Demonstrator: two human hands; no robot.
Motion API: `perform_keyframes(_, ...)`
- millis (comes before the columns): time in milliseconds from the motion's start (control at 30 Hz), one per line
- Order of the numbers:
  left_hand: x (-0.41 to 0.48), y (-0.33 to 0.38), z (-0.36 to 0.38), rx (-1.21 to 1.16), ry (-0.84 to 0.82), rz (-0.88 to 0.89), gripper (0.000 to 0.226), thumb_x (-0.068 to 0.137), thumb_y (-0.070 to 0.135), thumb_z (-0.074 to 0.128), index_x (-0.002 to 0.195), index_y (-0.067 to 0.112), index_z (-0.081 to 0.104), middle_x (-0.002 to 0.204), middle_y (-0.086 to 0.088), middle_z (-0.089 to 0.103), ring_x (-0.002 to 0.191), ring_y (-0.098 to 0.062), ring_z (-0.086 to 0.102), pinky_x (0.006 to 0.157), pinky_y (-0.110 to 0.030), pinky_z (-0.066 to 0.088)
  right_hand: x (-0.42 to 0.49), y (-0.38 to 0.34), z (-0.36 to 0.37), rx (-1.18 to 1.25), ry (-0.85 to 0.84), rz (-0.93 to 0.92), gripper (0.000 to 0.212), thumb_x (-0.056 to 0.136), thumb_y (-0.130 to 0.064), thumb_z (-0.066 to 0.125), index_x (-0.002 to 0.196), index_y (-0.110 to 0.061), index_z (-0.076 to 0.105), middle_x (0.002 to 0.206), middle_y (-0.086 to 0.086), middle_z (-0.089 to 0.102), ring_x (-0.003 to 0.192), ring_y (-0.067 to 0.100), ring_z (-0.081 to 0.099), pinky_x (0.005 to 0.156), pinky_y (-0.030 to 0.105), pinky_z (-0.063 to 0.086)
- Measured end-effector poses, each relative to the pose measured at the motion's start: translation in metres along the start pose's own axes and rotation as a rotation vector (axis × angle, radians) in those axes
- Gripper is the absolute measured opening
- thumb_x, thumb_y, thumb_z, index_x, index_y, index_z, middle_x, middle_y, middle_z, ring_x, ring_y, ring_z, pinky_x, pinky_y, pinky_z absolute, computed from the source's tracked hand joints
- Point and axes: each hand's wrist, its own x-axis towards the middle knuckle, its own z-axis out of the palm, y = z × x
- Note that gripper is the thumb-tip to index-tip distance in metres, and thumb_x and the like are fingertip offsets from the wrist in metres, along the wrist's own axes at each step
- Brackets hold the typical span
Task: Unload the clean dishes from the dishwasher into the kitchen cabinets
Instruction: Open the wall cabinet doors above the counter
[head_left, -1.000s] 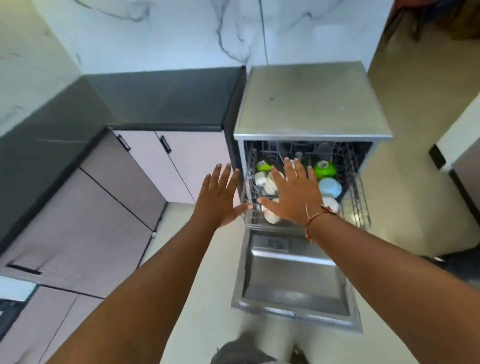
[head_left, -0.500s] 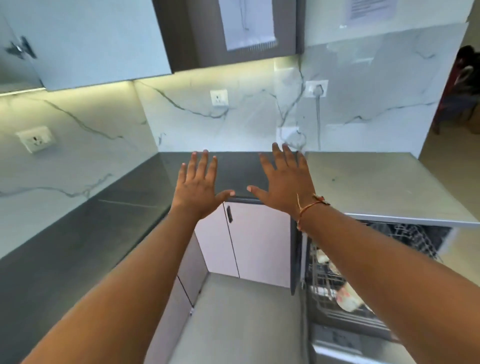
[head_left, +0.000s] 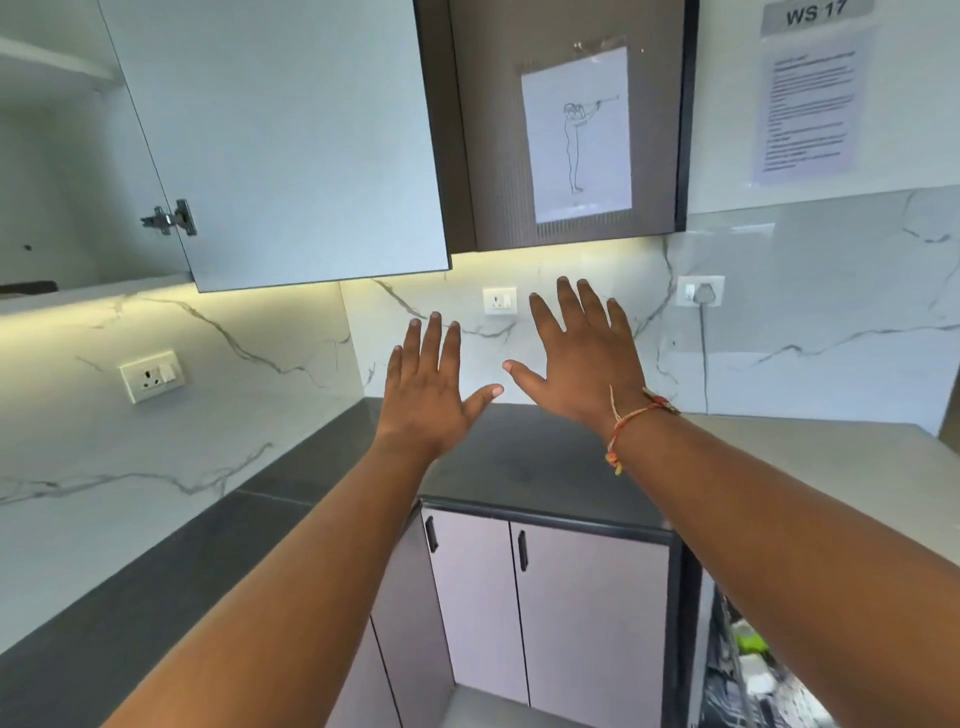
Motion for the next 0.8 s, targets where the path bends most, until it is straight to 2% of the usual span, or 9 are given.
perform_keyframes(367,0.144,0.02,0.099,-0.1,0.03,0.022,0.088,0.088,0.076,0.007,0.157,0.022,-0.003,0.164,-0.002,-0.013,0.151,-0.025,-0.013,0.117,-0.041,-0.007,0.124,0.035,0.095,-0.019,0.001,0.03,0.087,0.086,-0.078,0.02,0.157,-0.027,0.016,0.166,0.011,0.01,0.152,0.035,0.01,0.121,0.056,0.014)
perform_keyframes(500,0.192,0.027,0.138,-0.17,0.065,0.009,0.089,0.088,0.075,0.007,0.158,0.02,0.004,0.165,-0.003,-0.005,0.152,-0.025,-0.006,0.118,-0.039,-0.002,0.169,0.051,0.129,-0.047,0.003,0.017,0.086,0.088,-0.077,0.021,0.157,-0.027,0.017,0.165,0.011,0.012,0.152,0.035,0.011,0.121,0.056,0.015)
perform_keyframes(633,0.238,0.032,0.177,-0.244,0.07,-0.032,0.083,0.093,0.07,0.022,0.157,0.018,0.01,0.165,-0.005,0.002,0.152,-0.026,0.001,0.12,-0.04,0.006,0.204,0.063,0.161,-0.047,0.028,0.028,0.085,0.088,-0.075,0.024,0.156,-0.024,0.022,0.164,0.013,0.016,0.151,0.036,0.015,0.12,0.057,0.017)
perform_keyframes(800,0.31,0.041,0.226,-0.46,0.055,-0.083,0.081,0.096,0.062,0.036,0.156,0.012,0.013,0.164,-0.007,0.009,0.151,-0.028,0.009,0.12,-0.042,0.015,0.248,0.083,0.206,-0.08,0.035,0.066,0.085,0.088,-0.073,0.019,0.156,-0.022,0.024,0.163,0.015,0.018,0.15,0.037,0.017,0.119,0.057,0.019)
